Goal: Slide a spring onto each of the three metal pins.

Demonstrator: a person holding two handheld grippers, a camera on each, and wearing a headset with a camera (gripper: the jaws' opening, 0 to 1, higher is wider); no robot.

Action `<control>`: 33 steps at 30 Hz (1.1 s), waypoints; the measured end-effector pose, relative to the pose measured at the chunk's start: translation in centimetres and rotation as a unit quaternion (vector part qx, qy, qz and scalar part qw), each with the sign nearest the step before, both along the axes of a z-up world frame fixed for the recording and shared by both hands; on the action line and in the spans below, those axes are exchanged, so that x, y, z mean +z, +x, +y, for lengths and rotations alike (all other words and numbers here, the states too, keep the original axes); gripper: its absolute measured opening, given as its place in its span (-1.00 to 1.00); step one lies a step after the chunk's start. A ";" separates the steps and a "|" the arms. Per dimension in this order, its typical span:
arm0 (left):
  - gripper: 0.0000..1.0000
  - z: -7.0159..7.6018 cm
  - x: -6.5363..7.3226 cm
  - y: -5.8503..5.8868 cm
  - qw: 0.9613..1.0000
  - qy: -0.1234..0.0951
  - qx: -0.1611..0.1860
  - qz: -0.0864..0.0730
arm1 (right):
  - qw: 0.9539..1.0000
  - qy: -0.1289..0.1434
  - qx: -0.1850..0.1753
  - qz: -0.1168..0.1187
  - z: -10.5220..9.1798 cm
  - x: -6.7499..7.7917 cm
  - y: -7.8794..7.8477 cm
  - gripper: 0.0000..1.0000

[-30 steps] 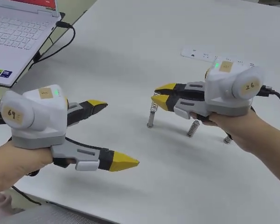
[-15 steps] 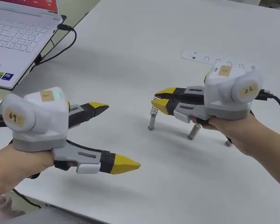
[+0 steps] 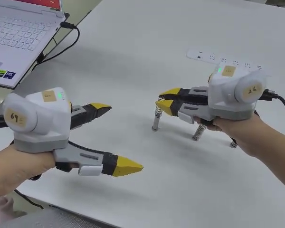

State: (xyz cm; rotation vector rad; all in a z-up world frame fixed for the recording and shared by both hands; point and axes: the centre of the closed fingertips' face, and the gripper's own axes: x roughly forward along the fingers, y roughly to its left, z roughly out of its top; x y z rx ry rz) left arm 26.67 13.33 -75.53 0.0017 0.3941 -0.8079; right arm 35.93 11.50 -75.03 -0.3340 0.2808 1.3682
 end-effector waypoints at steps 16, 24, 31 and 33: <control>0.96 0.1 -0.2 -0.1 1.000 -0.001 0.000 0.004 | 1.000 -0.007 0.002 0.003 0.1 -0.6 0.0 -0.85; 0.95 0.1 -0.3 -0.2 1.000 0.000 0.000 0.004 | 1.000 -0.011 0.000 0.007 0.0 -1.1 -0.2 -0.85; 0.94 0.1 -0.3 -0.2 1.000 -0.001 0.001 0.004 | 1.000 -0.023 0.001 0.003 0.0 -1.9 -0.1 -0.85; 0.94 0.2 -0.4 -0.2 1.000 -0.001 0.002 0.005 | 1.000 -0.026 0.002 0.002 0.0 -2.2 -0.1 -0.85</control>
